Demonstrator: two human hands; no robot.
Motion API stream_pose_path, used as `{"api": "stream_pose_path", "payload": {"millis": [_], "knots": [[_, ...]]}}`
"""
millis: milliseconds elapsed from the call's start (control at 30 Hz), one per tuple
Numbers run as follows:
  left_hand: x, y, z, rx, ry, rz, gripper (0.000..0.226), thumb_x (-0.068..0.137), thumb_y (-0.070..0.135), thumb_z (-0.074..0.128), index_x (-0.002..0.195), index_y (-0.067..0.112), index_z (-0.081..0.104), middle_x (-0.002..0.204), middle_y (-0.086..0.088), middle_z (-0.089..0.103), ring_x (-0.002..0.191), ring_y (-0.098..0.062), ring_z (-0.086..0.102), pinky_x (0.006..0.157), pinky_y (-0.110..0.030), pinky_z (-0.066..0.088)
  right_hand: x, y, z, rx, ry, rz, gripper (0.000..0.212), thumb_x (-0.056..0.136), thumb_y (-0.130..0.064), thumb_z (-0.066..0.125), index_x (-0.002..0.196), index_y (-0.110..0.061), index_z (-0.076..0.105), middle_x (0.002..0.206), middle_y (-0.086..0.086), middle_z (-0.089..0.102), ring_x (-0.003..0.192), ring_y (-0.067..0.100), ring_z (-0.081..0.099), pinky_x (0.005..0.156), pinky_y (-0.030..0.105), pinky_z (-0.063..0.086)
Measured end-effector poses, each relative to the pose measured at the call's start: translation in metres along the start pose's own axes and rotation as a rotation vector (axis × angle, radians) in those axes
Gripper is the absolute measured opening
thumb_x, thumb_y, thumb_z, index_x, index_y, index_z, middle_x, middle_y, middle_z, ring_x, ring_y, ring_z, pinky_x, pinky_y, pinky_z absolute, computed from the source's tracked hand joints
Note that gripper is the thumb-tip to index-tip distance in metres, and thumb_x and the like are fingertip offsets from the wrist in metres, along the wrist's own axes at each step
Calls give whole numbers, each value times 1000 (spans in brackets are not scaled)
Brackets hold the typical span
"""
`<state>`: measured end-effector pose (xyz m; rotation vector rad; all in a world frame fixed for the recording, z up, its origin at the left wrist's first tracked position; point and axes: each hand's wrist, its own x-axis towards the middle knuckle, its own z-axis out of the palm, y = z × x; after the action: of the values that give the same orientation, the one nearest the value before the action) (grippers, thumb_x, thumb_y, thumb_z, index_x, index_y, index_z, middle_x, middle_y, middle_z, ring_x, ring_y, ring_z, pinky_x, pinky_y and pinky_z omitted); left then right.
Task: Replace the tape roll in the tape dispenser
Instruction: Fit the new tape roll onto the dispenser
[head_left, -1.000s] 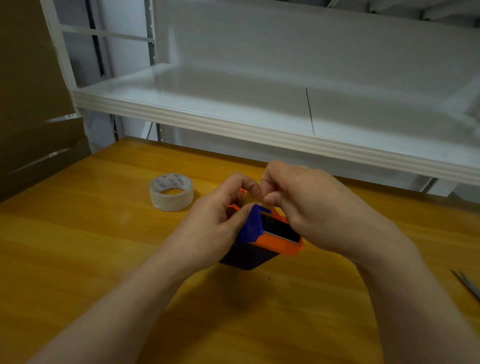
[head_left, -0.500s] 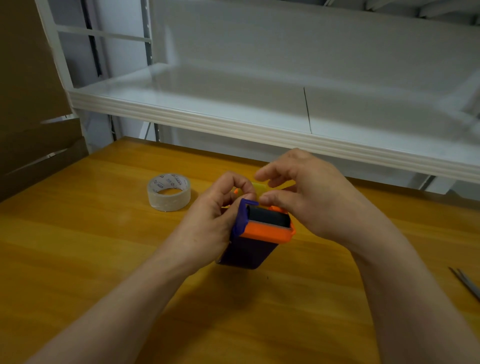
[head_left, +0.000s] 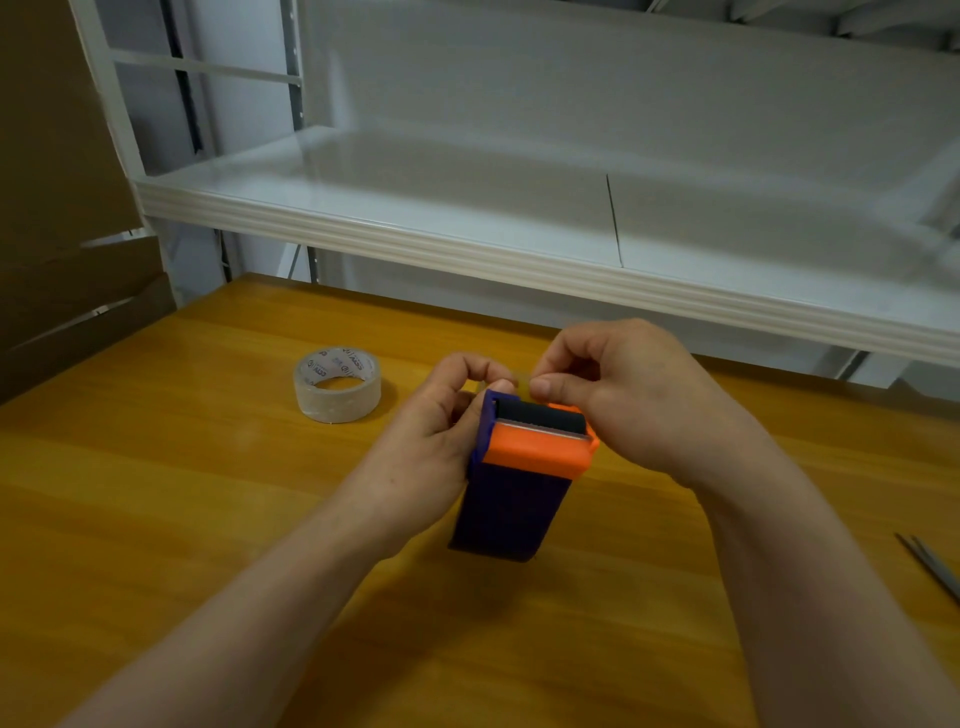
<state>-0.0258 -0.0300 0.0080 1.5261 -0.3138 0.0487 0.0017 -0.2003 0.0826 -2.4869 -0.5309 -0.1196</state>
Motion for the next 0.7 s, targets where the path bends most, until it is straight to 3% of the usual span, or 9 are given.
{"api": "stream_pose_path", "payload": {"millis": [167,267,367,400,467,500,567,700], "knots": [[-1,-1,6,-18,34,-66,34,94,48,41,123,33,48,79,3,66,56,-1,63,51,-20,50,2,6,2,78,-19,127,11,93,-27,71,82,-26,71,83,-8,70,81,8,64,69,27,50],[-1,-5,7,-15,61,-91,45,88,64,32,116,33,51,80,7,67,66,-3,65,60,-21,54,4,8,6,78,-6,170,11,93,-25,70,82,-23,71,82,-5,71,79,10,65,68,29,52],[1,-7,11,-55,-43,-104,61,81,80,27,106,33,57,86,3,71,81,-11,70,68,-26,55,5,13,7,68,-9,221,14,96,-24,67,84,-19,71,81,-1,72,75,11,66,66,29,53],[2,-7,13,-77,-72,-117,59,84,78,29,103,31,59,85,0,72,85,-16,71,69,-27,54,5,15,6,65,-4,238,15,96,-24,66,83,-19,71,80,-1,72,74,12,66,64,28,52],[-2,-9,12,-106,-112,-104,23,99,44,44,105,26,56,85,-4,68,87,-21,69,67,-28,53,5,18,5,68,9,264,16,96,-23,66,82,-18,70,80,-1,72,74,13,66,62,29,52],[-1,-10,10,-68,-159,-127,18,95,32,56,112,28,52,91,-1,69,89,-18,71,69,-27,54,5,20,4,77,12,272,16,96,-23,67,81,-18,70,79,-1,71,73,13,65,61,29,52],[-2,-11,8,18,-275,-160,51,83,33,75,124,36,45,106,9,72,101,-13,71,82,-31,57,4,20,3,98,7,276,16,96,-22,66,82,-18,70,79,-1,71,71,12,64,61,28,50],[-6,-10,6,-8,-257,-155,57,76,35,75,127,39,51,114,13,72,109,-9,69,87,-26,55,3,15,-1,79,-17,257,14,96,-22,67,83,-19,71,83,-3,71,77,11,64,72,34,56]]}}
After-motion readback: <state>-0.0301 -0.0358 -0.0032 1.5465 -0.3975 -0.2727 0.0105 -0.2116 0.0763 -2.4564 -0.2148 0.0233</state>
